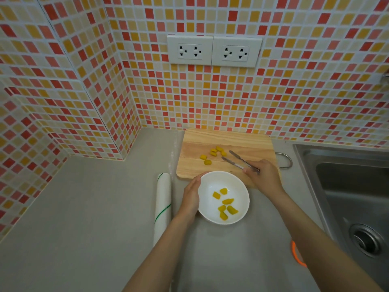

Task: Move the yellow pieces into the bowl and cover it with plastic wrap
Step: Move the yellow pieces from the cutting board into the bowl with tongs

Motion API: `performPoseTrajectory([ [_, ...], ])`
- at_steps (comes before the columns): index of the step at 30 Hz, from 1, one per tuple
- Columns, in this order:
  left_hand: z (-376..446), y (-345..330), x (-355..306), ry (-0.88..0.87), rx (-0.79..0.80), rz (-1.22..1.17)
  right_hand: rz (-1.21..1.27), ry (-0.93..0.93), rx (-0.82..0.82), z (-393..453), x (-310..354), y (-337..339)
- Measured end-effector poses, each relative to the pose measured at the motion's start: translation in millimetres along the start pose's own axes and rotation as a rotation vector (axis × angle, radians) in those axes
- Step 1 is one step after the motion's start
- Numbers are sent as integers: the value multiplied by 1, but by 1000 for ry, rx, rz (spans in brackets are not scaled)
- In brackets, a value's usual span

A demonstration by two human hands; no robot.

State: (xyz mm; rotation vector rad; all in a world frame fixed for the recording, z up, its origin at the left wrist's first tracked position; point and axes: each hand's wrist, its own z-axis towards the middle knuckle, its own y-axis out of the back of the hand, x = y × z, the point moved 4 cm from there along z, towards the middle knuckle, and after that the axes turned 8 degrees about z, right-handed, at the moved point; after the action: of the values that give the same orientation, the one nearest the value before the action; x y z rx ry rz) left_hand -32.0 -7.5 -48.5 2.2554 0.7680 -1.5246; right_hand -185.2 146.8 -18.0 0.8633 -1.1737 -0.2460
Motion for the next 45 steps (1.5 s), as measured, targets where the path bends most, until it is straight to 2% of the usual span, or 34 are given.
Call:
performPoseTrajectory([
  [5, 3, 2, 3, -6, 2, 17, -66, -89, 0, 35, -1, -30],
  [11, 8, 3, 8, -18, 15, 23, -63, -90, -30, 49, -4, -43],
  [23, 10, 2, 8, -25, 17, 35, 98, 81, -150, -3, 23, -4],
  [27, 9, 1, 8, -21, 7, 11, 179, 152, -60, -52, 40, 8],
  [33, 4, 1, 7, -23, 36, 5, 109, 126, 201, -86, 43, 7],
  [42, 1, 0, 3, -22, 18, -4, 112, 95, 4, -36, 27, 11],
  [45, 1, 1, 3, -30, 13, 9, 42, 37, 14, -8, 20, -4],
])
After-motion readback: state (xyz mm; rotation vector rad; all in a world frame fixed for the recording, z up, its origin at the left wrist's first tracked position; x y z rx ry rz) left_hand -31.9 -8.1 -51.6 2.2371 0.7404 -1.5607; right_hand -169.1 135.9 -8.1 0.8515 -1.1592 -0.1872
